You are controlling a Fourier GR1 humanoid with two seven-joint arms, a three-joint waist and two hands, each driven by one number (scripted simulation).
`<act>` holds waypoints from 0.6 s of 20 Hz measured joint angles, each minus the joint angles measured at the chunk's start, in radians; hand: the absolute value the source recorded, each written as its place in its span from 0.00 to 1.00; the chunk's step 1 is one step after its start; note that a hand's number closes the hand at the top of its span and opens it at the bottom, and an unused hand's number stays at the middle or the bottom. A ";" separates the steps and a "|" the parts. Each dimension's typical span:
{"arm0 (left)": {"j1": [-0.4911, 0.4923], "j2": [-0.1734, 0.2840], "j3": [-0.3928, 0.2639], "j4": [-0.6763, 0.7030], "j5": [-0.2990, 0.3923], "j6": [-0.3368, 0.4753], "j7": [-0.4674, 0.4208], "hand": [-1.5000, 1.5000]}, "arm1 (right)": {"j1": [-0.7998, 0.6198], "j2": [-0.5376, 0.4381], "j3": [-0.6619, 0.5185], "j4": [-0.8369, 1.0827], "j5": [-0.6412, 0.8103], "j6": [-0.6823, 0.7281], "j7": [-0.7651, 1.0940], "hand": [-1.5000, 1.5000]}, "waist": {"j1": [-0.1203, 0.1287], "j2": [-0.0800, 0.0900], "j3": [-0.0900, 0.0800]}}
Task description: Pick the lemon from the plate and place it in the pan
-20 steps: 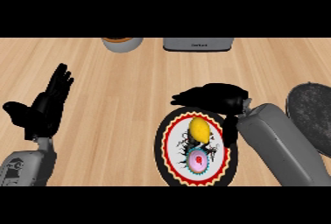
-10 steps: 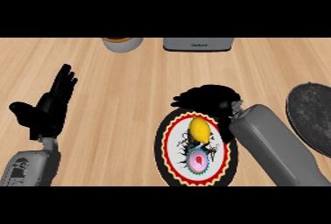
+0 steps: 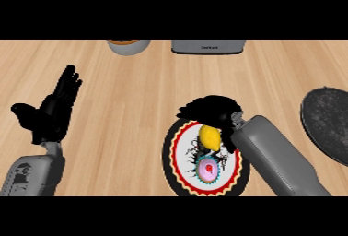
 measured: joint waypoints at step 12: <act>0.005 0.000 0.021 -0.020 -0.002 -0.022 0.021 0.50 | 0.009 0.048 0.005 0.155 0.150 -0.073 -0.061 0.00 | 0.000 0.000 0.000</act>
